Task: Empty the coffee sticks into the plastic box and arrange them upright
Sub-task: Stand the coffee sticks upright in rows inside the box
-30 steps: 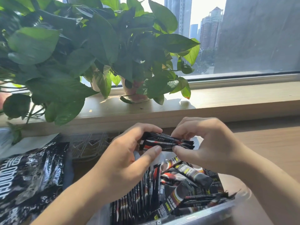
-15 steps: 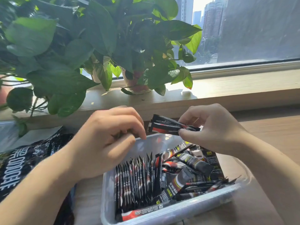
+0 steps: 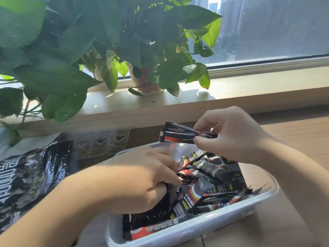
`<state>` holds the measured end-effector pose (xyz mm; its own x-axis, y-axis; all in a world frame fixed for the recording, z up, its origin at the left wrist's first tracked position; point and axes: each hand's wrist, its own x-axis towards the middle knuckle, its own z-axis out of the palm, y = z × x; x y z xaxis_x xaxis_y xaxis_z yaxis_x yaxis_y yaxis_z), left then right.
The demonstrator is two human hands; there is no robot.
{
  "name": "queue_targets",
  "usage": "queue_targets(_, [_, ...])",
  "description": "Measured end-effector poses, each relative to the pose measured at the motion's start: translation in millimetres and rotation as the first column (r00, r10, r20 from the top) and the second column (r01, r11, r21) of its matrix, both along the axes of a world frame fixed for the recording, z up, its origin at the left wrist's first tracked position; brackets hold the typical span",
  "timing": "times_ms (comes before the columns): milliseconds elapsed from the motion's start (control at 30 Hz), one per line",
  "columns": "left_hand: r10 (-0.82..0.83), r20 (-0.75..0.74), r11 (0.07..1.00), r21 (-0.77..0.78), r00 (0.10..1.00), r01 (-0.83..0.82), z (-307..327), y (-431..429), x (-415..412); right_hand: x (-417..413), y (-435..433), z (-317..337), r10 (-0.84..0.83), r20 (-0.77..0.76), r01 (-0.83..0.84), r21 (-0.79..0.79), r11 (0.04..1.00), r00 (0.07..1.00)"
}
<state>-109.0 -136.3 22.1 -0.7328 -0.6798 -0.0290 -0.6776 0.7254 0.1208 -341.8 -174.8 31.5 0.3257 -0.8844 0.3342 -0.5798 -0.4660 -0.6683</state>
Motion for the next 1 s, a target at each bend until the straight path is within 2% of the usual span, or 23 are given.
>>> queue_targets(200, [0.065,0.082,0.995,-0.081,0.995,-0.058,3,8,9,1,0,-2,0.005,-0.008,-0.005,-0.014,1.0,1.0])
queue_targets(867, [0.167,0.115,0.986,-0.029,0.979,-0.165,-2,12,12,7,8,5,-0.012,-0.062,0.014,0.028,0.999,0.998])
queue_targets(1000, [0.171,0.101,0.985,-0.023,0.98,-0.17,-2,11,13,6,19,23,-0.046,-0.182,0.049,0.01,0.999,0.982])
